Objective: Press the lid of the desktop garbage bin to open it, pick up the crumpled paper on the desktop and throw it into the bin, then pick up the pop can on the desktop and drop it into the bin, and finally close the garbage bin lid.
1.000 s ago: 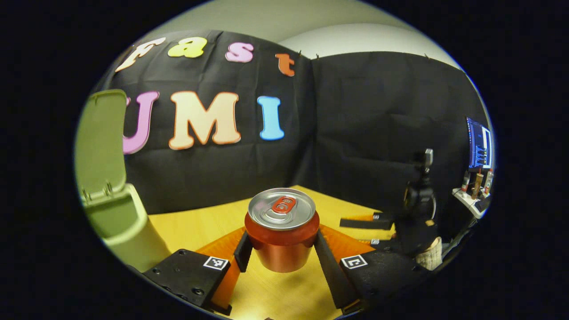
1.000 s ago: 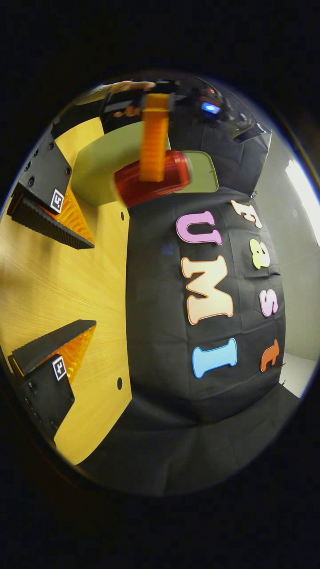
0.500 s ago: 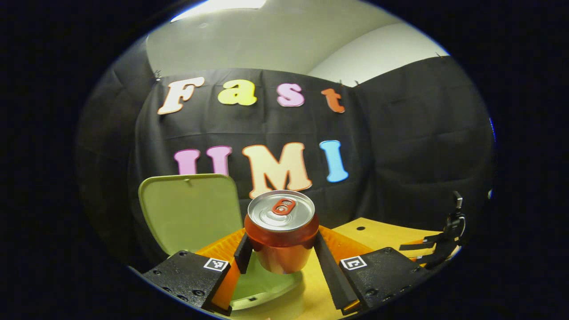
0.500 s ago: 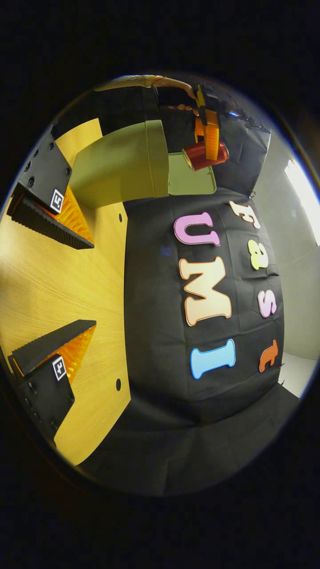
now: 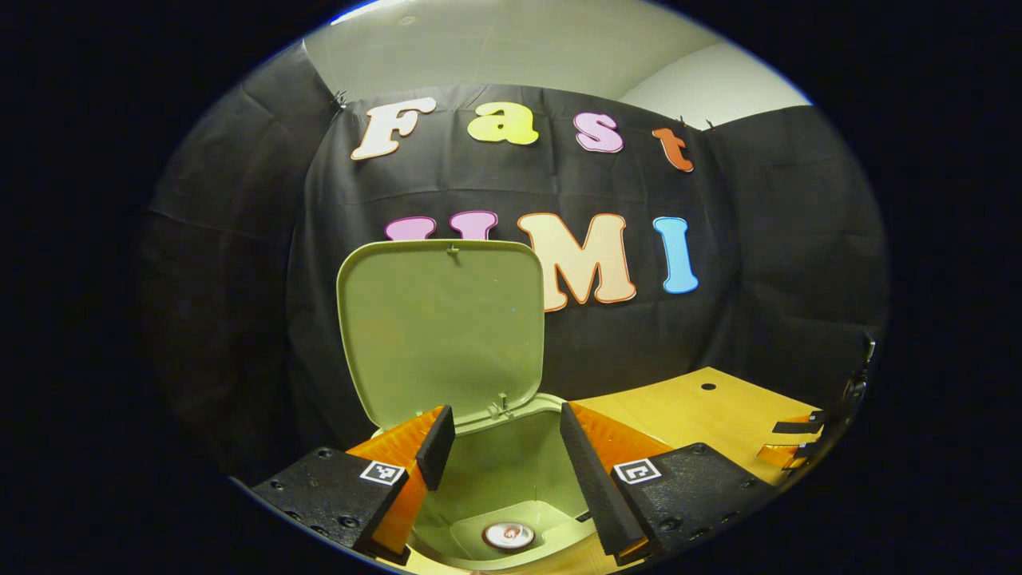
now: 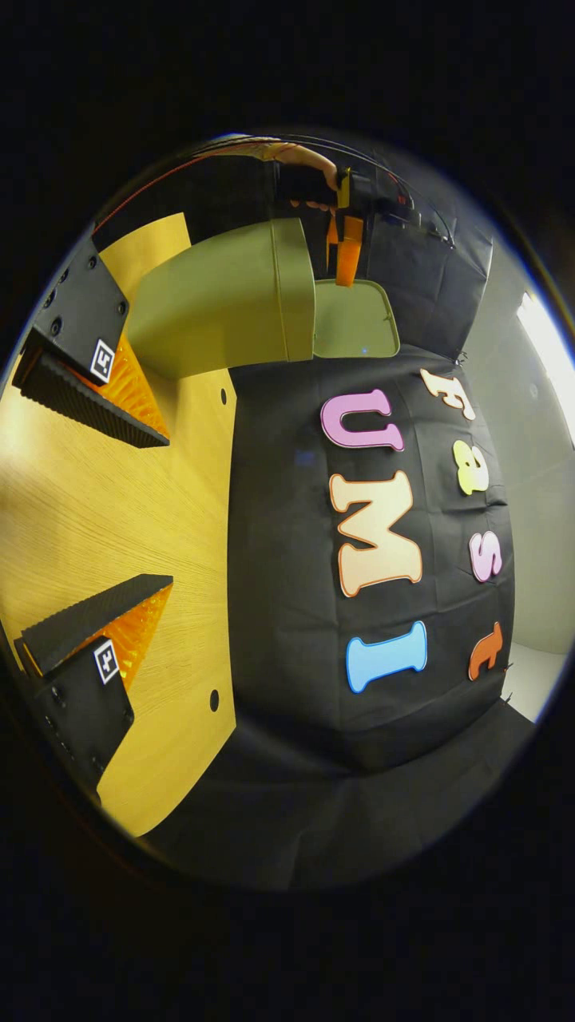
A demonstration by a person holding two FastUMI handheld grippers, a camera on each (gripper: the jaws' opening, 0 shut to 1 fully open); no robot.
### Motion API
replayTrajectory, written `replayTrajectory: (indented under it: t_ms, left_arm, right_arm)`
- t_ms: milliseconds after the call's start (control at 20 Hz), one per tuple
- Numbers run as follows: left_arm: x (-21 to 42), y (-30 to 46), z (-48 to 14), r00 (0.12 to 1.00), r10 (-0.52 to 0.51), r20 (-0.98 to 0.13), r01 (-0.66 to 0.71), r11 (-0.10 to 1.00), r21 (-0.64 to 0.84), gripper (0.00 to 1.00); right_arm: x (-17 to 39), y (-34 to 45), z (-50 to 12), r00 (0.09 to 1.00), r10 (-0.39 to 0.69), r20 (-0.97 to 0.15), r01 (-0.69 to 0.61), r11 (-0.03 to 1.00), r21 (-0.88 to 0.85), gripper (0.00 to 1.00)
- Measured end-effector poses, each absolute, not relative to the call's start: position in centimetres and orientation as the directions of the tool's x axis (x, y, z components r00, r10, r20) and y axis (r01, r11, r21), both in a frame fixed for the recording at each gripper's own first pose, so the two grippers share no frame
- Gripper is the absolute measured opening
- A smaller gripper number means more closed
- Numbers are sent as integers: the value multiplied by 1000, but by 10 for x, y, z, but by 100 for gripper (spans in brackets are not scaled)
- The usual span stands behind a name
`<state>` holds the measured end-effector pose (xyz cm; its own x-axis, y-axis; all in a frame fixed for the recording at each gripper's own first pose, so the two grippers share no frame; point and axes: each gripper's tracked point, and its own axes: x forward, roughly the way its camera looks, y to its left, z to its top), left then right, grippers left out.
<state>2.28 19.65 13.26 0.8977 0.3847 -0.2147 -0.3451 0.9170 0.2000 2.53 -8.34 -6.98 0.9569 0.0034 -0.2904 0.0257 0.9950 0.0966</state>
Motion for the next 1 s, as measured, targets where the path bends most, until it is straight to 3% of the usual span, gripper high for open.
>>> replayTrajectory:
  t_ms: [550,850,1000]
  left_arm:
    - [70,214,277,907,421,-29,-407,891,202,77]
    - [100,251,270,859,505,-80,-474,845,247,83]
    - [112,268,259,839,533,-113,-501,836,226,81]
  right_arm:
    - [44,-76,-86,948,28,-318,13,992,126,100]
    - [44,-81,-87,948,18,-317,23,992,126,100]
    - [42,-87,-89,947,2,-320,39,992,120,100]
